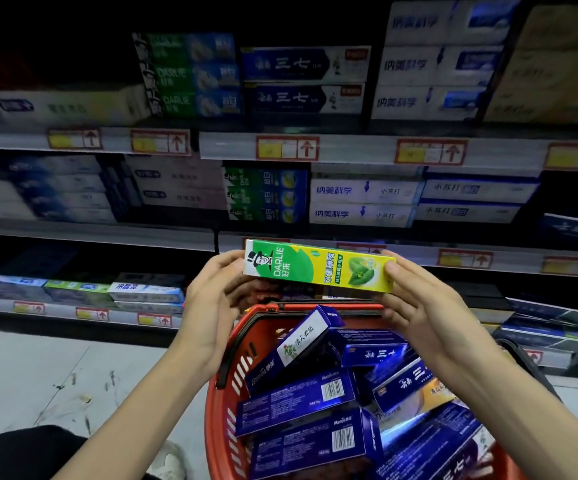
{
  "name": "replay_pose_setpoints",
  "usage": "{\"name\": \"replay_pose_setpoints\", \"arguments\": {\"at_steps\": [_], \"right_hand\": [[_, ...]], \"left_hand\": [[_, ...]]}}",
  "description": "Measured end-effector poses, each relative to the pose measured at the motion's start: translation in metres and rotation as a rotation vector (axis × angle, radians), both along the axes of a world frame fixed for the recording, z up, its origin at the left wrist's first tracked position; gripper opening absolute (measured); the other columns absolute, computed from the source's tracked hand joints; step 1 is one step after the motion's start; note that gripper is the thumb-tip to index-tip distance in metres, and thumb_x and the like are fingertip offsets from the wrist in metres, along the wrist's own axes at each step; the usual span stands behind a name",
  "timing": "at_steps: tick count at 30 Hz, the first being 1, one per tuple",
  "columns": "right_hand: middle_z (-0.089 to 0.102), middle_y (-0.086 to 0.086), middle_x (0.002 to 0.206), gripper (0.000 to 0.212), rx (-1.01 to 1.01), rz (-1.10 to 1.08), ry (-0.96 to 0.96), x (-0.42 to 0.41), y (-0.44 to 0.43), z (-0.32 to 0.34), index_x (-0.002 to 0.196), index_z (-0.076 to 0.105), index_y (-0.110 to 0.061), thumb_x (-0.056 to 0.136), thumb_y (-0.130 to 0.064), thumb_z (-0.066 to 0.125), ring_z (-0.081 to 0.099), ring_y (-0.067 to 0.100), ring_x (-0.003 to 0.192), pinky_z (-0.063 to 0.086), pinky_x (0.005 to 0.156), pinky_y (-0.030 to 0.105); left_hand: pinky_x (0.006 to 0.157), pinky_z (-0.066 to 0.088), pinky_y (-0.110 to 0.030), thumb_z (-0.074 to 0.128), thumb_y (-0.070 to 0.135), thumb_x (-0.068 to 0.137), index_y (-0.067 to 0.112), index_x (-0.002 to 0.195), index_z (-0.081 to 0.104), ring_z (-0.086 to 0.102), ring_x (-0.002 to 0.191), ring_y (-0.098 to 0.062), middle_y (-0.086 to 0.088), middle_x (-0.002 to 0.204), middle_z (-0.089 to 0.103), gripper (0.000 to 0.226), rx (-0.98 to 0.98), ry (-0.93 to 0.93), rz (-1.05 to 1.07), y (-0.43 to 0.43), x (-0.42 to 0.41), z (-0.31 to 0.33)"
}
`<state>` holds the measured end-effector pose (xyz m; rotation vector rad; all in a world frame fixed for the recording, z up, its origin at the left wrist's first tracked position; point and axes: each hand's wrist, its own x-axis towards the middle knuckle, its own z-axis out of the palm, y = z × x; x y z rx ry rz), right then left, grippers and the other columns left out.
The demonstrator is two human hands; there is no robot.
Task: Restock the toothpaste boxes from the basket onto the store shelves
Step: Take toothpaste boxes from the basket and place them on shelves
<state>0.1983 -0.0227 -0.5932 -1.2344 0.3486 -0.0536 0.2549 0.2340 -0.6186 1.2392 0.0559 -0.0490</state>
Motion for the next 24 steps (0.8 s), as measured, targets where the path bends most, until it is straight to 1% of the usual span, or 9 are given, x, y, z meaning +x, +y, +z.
{"name": "replay_pose_setpoints", "arguments": {"at_steps": [2,4,6,7,9,11,15,20,24], "right_hand": [[0.078,0.008,0.114,0.036,-0.014,-0.002,-0.062,0.0,0.003,0.006,0.129,0.071,-0.023,0.092,-0.022,0.07,0.074,0.013,0.085,0.052,0.082,0.032],[0.078,0.006,0.116,0.039,-0.055,-0.008,-0.12,0.0,0.007,0.014,0.131,0.07,-0.023,0.092,-0.021,0.071,0.075,0.014,0.096,0.053,0.088,0.032],[0.077,0.003,0.118,0.043,-0.094,-0.012,-0.167,0.001,0.012,0.024,0.133,0.069,-0.024,0.091,-0.022,0.072,0.074,0.018,0.109,0.053,0.092,0.034],[0.077,0.002,0.119,0.047,-0.106,-0.01,-0.187,0.002,0.016,0.032,0.134,0.068,-0.023,0.087,-0.024,0.074,0.073,0.019,0.112,0.055,0.093,0.034],[0.078,0.001,0.117,0.059,-0.114,-0.01,-0.228,0.007,0.027,0.049,0.132,0.068,-0.023,0.075,-0.028,0.079,0.073,0.019,0.112,0.06,0.092,0.033],[0.079,0.001,0.113,0.059,-0.126,0.01,-0.277,0.014,0.038,0.067,0.129,0.069,-0.025,0.071,-0.021,0.08,0.074,0.019,0.109,0.059,0.091,0.034],[0.079,-0.001,0.112,0.048,-0.184,0.082,-0.378,0.035,0.066,0.112,0.126,0.072,-0.031,0.084,-0.008,0.076,0.075,0.017,0.106,0.054,0.094,0.038],[0.08,0.004,0.109,0.046,-0.204,0.09,-0.496,0.065,0.108,0.174,0.13,0.069,-0.024,0.089,-0.001,0.072,0.076,0.027,0.105,0.055,0.098,0.048],[0.081,0.003,0.105,0.036,-0.191,0.074,-0.555,0.091,0.136,0.216,0.123,0.069,-0.02,0.091,-0.004,0.072,0.077,0.022,0.1,0.057,0.087,0.037]], "left_hand": [[0.08,0.06,-0.033,0.058,0.018,0.101,0.015,0.122,0.067,0.073,0.095,-0.025,-0.013,0.11,0.077,0.023,0.04,-0.035,0.031,0.004,-0.001,0.002],[0.092,0.057,-0.045,0.057,0.015,0.103,0.016,0.122,0.069,0.073,0.104,-0.032,-0.012,0.113,0.077,0.022,0.113,-0.092,0.076,0.01,-0.003,0.004],[0.102,0.053,-0.054,0.061,0.018,0.102,0.021,0.119,0.072,0.072,0.11,-0.033,-0.009,0.115,0.077,0.021,0.181,-0.149,0.116,0.017,-0.004,0.009],[0.104,0.052,-0.053,0.064,0.02,0.101,0.024,0.118,0.074,0.071,0.113,-0.031,-0.006,0.116,0.077,0.02,0.206,-0.175,0.138,0.02,-0.004,0.014],[0.102,0.054,-0.044,0.066,0.021,0.098,0.025,0.114,0.076,0.072,0.112,-0.023,-0.001,0.114,0.078,0.02,0.207,-0.216,0.201,0.028,-0.002,0.029],[0.094,0.057,-0.035,0.066,0.021,0.096,0.026,0.111,0.077,0.073,0.108,-0.018,0.003,0.109,0.079,0.019,0.186,-0.251,0.244,0.041,0.002,0.049],[0.097,0.055,-0.042,0.067,0.03,0.093,0.029,0.112,0.078,0.072,0.106,-0.015,0.005,0.108,0.079,0.021,0.194,-0.329,0.299,0.076,0.017,0.098],[0.093,0.055,-0.039,0.069,0.021,0.094,0.022,0.107,0.078,0.074,0.102,-0.018,0.001,0.104,0.08,0.016,0.171,-0.457,0.391,0.117,0.037,0.164],[0.086,0.055,-0.031,0.072,0.018,0.093,0.021,0.101,0.079,0.074,0.097,-0.014,0.003,0.098,0.08,0.011,0.203,-0.55,0.441,0.147,0.055,0.212]]}}
